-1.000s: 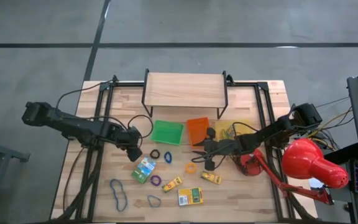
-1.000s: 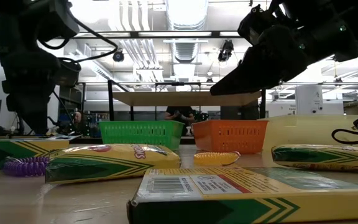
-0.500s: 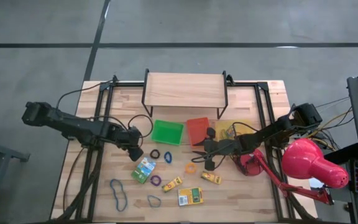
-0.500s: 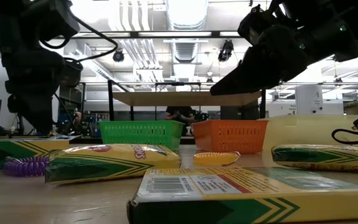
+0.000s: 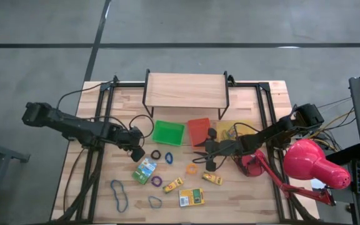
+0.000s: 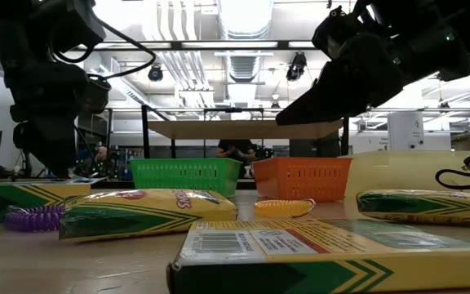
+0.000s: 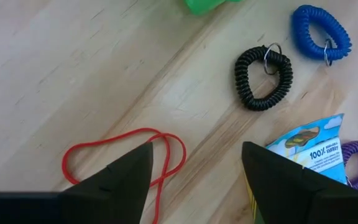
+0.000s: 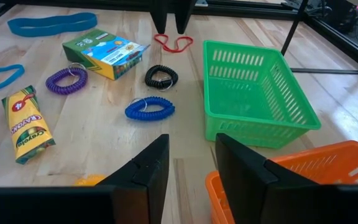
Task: Pick & Place Office Desk Supplies
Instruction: Put the red rubber band into the yellow bin
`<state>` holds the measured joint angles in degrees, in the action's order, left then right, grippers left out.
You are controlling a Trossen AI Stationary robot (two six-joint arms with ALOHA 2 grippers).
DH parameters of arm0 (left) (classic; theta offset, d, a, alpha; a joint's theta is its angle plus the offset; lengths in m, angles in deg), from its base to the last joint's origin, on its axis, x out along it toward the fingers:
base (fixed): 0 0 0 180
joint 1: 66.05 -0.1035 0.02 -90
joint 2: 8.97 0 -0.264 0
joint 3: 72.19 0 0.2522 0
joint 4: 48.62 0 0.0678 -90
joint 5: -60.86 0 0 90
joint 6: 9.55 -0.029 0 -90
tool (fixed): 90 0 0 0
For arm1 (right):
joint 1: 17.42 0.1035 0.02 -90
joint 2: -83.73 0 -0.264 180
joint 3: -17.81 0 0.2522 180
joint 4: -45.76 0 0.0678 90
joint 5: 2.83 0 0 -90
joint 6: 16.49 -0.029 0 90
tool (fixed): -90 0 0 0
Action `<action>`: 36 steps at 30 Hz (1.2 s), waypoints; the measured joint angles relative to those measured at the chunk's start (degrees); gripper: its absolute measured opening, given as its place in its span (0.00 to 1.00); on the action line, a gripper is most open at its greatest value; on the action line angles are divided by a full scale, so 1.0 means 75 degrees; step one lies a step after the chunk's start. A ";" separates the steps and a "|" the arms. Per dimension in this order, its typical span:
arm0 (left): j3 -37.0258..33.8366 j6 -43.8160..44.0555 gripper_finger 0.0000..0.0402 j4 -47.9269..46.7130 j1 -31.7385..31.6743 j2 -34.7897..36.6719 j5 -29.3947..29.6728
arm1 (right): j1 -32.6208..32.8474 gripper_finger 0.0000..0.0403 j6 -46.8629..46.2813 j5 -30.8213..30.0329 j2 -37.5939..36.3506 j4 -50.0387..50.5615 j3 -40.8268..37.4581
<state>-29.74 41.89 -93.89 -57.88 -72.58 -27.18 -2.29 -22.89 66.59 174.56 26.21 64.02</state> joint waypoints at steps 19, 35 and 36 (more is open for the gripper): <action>-0.0963 0.0612 0.57 0.1153 0.0005 0.0000 -0.0457 | -0.0002 0.30 0.0000 -0.0003 0.0000 -0.0001 0.0003; -0.1230 0.0485 0.57 0.1481 0.0008 0.0015 -0.0378 | -0.0002 0.30 -0.0001 0.0000 0.0000 0.0002 0.0003; -0.1230 0.0404 0.57 0.1469 0.0008 0.0015 -0.0376 | -0.0002 0.30 0.0002 -0.0001 0.0000 0.0000 0.0002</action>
<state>-38.96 44.92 -82.87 -57.82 -72.47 -30.00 -2.31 -22.88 66.58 174.56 26.21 64.03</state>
